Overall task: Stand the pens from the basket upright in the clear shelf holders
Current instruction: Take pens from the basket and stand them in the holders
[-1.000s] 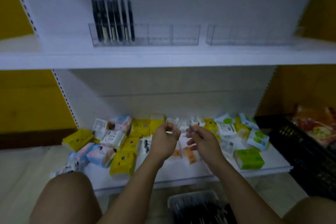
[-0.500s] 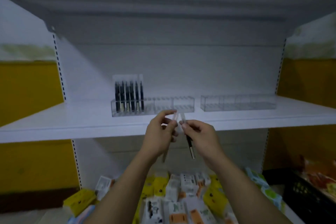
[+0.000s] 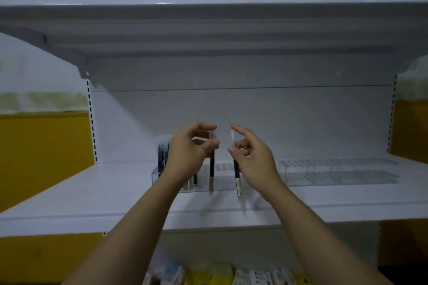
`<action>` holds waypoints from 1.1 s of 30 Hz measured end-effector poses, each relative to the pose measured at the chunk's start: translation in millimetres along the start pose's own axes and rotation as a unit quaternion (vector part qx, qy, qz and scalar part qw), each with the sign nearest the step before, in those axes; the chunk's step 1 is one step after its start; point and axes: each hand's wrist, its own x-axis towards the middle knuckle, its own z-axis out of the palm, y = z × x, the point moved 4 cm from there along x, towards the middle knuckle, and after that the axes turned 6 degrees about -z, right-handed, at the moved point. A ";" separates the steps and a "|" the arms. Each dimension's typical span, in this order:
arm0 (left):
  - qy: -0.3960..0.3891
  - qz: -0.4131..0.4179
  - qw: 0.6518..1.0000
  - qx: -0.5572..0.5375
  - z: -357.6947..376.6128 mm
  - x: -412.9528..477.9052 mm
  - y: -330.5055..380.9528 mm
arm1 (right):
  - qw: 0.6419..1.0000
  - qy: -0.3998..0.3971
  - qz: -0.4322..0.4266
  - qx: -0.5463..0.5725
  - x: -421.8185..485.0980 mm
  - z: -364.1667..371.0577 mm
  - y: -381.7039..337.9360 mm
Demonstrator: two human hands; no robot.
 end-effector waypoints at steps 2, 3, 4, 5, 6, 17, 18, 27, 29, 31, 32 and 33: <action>0.019 0.011 1.000 0.007 -5.2 16.0 0.4 | 1.000 -0.007 -0.009 -0.002 14.9 8.3 1.9; 0.027 0.018 0.999 0.013 -7.6 23.8 0.9 | 1.000 -0.009 -0.011 -0.001 22.5 12.1 2.8; 0.035 0.025 0.999 0.021 -9.8 31.7 1.4 | 1.000 -0.010 -0.014 -0.002 29.9 15.1 4.0; 0.042 0.035 0.998 0.035 -11.7 39.3 2.0 | 1.000 -0.008 -0.017 -0.006 37.3 17.5 5.4; 0.047 0.047 0.996 0.054 -12.9 46.5 3.0 | 1.000 -0.006 -0.023 -0.012 44.5 19.8 6.8; 0.050 0.054 0.989 0.127 -10.3 87.6 -23.3 | 0.997 0.055 -0.056 -0.019 85.4 43.2 38.5; 0.051 0.053 0.989 0.130 -10.1 88.2 -26.4 | 0.997 0.064 -0.049 -0.005 86.2 43.4 43.3; 0.064 0.044 0.976 0.201 -11.5 95.0 -32.7 | 0.997 0.067 -0.028 0.013 88.4 47.0 62.9; 0.053 0.034 0.972 0.226 -10.6 94.9 -36.9 | 0.998 0.046 -0.036 -0.001 87.6 47.0 61.4; 0.025 0.035 0.960 0.276 -5.5 93.7 -40.6 | 0.998 -0.004 -0.055 -0.030 83.9 52.6 56.8; 0.012 0.038 0.952 0.305 -2.6 93.0 -40.8 | 0.996 -0.035 -0.066 -0.050 81.1 56.4 55.1; 0.003 0.042 0.943 0.331 -0.6 92.2 -40.0 | 0.993 -0.064 -0.073 -0.072 77.9 59.4 54.8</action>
